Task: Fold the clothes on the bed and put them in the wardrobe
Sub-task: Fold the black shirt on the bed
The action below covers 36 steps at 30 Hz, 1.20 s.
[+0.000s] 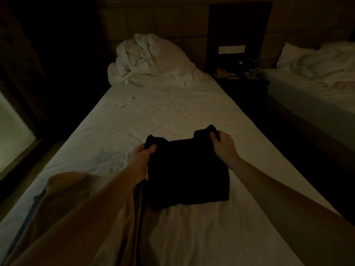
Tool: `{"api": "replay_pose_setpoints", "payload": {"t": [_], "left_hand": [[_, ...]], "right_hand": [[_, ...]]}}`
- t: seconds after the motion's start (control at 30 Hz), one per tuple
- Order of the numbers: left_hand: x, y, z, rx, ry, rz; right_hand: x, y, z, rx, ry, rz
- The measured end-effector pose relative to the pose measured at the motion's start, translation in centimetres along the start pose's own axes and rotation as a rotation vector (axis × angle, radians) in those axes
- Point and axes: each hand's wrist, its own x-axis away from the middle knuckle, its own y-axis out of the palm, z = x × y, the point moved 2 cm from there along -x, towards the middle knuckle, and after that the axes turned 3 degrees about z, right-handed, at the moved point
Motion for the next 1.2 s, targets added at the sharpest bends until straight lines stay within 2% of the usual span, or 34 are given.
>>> {"api": "replay_pose_setpoints", "payload": {"t": [0.13,0.23,0.3,0.4,0.5,0.6,0.73,0.83,0.97,1.2], "left_hand": [[-7.8,0.0,-1.0,0.012,-0.098,0.092],[-13.6,0.4,-2.1,-0.076,-0.095,0.153],[-17.5,0.2,-3.7,-0.213,-0.074,0.217],[-22.3,-1.0,-6.5,-0.565,-0.070,0.297],[-24.9,-1.7,-8.1,-0.862,-0.067,0.285],[-26.0,-1.2,-7.9,-0.996,-0.114,0.217],[-24.0,0.0,-6.5,-0.561,-0.187,0.116],[-21.1,0.8,-4.4,-0.273,-0.173,0.086],[-16.6,1.3,-0.6,-0.164,-0.077,0.116],[-5.6,1.2,6.7,-0.073,0.060,0.039]], "right_hand": [[-6.9,3.3,2.6,0.025,0.064,0.028],[-11.8,6.0,5.6,0.011,0.135,0.094],[-14.5,7.7,8.2,0.001,0.224,0.129],[-17.4,10.4,12.3,0.164,0.363,0.031],[-18.1,12.7,14.4,0.384,0.455,-0.030],[-18.4,13.2,14.1,0.392,0.449,-0.021],[-18.6,11.7,13.3,0.213,0.424,-0.154],[-17.3,9.5,10.4,0.042,0.297,-0.153],[-14.1,5.1,5.7,-0.099,0.171,-0.184],[-4.9,-3.5,-1.7,-0.319,0.069,-0.028]]}}
